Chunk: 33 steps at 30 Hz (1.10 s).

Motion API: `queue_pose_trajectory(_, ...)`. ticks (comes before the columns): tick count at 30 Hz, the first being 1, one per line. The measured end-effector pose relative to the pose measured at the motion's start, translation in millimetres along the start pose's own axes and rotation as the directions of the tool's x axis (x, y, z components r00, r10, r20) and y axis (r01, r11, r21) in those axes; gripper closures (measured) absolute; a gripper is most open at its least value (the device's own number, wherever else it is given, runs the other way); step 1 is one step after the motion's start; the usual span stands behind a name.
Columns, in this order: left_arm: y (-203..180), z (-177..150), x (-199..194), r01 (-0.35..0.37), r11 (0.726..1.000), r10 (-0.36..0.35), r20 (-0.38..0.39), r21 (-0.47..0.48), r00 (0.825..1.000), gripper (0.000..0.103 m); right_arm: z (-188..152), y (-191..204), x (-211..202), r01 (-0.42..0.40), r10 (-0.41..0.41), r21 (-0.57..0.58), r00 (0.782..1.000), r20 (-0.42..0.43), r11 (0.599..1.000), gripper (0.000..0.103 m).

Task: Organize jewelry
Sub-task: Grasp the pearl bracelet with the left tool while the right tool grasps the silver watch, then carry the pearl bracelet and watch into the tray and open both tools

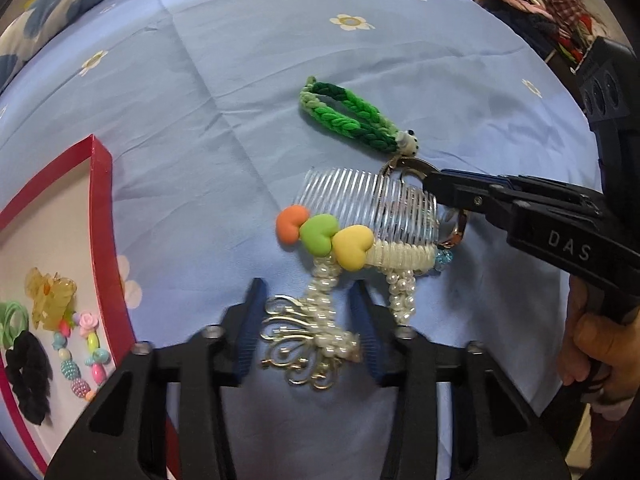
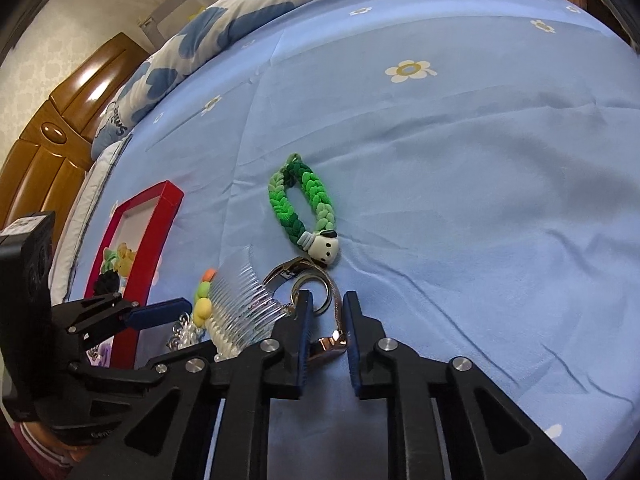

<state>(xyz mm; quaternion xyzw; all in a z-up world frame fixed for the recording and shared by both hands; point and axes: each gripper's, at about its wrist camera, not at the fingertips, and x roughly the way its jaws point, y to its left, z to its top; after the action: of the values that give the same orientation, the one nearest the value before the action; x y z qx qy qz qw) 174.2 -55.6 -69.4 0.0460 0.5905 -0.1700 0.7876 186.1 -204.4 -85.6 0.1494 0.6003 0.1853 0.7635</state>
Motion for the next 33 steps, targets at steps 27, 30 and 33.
queue_pose_trajectory(27, 22.5, -62.0, -72.8, 0.126, 0.983, -0.110, 0.120, -0.137, 0.987, 0.078, -48.1, 0.9, -62.4, -0.078, 0.065, 0.112, 0.991, 0.120, 0.991, 0.098)
queue_pose_trajectory(30, 26.9, -67.3, -78.9, 0.126, 0.981, -0.107, 0.129, -0.150, 0.986, 0.078, -51.9, 5.5, -69.5, -0.122, 0.106, 0.106, 0.984, 0.146, 0.987, 0.099)
queue_pose_trajectory(33, 29.8, -70.8, -82.5, 0.124, 0.979, -0.102, 0.136, -0.161, 0.985, 0.078, -52.5, 11.0, -72.6, -0.120, 0.105, 0.095, 0.983, 0.150, 0.988, 0.098)
